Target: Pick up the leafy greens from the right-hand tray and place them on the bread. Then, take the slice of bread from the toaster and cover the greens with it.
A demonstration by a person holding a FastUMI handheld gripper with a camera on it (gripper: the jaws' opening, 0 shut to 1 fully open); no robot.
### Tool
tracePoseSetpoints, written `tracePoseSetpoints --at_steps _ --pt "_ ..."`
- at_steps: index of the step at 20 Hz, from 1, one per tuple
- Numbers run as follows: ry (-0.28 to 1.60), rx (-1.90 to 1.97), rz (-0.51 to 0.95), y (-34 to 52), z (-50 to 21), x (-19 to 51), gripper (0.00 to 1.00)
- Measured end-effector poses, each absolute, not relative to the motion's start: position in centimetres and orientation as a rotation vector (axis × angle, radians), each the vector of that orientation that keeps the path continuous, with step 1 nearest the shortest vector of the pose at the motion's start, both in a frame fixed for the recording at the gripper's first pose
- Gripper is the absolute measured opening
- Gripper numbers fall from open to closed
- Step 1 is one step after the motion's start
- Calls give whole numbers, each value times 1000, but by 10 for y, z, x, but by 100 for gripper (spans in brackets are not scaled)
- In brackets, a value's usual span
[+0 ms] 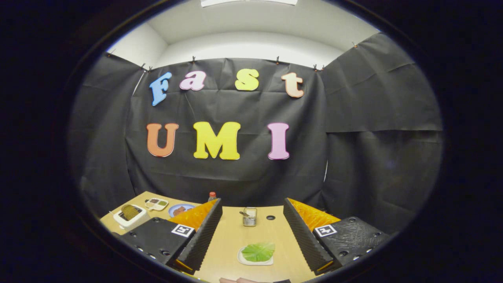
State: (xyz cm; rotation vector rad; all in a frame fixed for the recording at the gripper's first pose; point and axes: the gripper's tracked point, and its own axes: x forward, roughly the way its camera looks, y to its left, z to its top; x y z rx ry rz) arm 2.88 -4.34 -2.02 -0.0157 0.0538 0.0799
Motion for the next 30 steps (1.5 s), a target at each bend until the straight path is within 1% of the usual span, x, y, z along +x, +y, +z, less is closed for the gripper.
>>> tracePoseSetpoints --at_steps 5,7,11,20,24,26,30 --pt "70 -33 113 -57 -35 52 95" --pt "93 -52 123 -66 -53 69 95" --pt "202 -78 164 -83 -115 108 96" --pt "512 -89 226 -113 -280 183 96" --pt "652 -51 250 -110 -340 219 96" --pt "722 -6 239 -109 -364 237 96" --pt "817 -19 255 -101 -405 255 93"
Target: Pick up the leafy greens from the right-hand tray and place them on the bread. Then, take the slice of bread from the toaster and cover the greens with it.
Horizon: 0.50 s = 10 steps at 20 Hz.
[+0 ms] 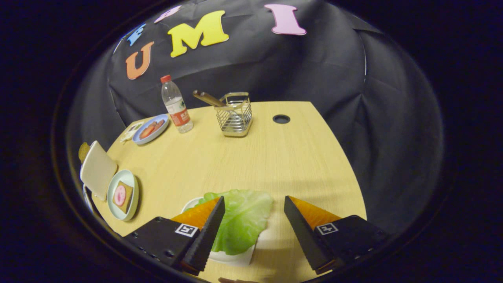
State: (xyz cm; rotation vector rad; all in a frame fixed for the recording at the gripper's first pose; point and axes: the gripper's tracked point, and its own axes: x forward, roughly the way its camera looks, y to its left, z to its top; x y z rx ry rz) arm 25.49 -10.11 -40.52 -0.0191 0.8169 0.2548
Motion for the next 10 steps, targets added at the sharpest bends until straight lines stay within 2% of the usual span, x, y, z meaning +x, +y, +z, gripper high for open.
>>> tracePoseSetpoints --at_steps 4,8,10 --pt "877 -53 197 -109 -427 271 93" --pt "904 -16 247 -93 -431 278 87" --pt "911 -22 258 -87 -430 282 69"
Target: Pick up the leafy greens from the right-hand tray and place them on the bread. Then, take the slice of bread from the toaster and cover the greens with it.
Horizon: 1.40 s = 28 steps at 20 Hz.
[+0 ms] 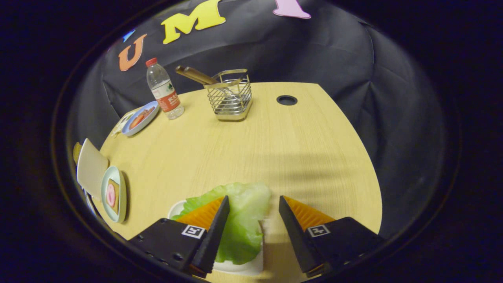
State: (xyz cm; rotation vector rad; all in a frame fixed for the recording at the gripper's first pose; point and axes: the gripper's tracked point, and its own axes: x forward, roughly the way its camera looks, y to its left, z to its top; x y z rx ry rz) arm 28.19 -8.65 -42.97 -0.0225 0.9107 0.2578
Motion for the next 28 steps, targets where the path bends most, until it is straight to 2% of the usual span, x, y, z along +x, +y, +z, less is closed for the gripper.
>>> tracePoseSetpoints --at_steps 3,4,6,7,8,9,11,17,23,28 --pt "904 -40 265 -81 -428 280 42" --pt "896 -45 251 -83 -427 280 39" --pt "890 -29 210 -86 -426 279 24" --pt "887 -21 187 -88 -425 277 23" --pt "885 -15 174 -89 -426 275 13" --pt "874 -11 166 -89 -423 272 13" --pt "856 2 139 -91 -421 267 1" --pt "791 19 113 -84 -377 238 1" --pt "704 -4 172 -42 -321 190 1" --pt "684 -57 158 -17 -313 167 0"
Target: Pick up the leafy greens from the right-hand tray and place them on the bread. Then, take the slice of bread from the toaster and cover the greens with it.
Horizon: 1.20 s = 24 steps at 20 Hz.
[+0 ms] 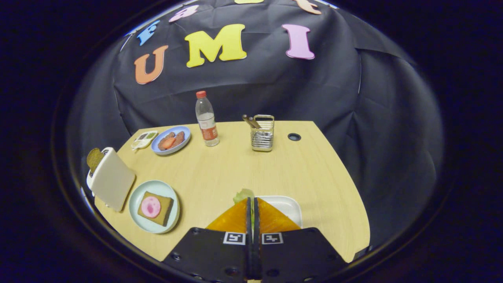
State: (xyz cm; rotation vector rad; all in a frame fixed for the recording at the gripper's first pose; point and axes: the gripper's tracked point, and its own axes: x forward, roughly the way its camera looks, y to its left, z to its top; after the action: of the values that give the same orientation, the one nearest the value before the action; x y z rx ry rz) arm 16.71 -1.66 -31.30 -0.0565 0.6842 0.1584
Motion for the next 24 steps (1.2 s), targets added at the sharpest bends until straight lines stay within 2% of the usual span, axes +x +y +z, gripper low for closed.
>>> tracePoseSetpoints --at_steps 7,16,17,18,19,22,24 --pt "741 -104 67 -19 -344 159 1" --pt "809 -72 -72 -96 -374 196 2" --pt "819 -66 -67 -101 -377 203 16" --pt "827 -61 -57 -106 -382 210 20" --pt "829 -56 -42 -108 -385 220 35" --pt "855 -51 -25 -116 -400 243 67" --pt "886 -28 -7 -118 -412 255 81"
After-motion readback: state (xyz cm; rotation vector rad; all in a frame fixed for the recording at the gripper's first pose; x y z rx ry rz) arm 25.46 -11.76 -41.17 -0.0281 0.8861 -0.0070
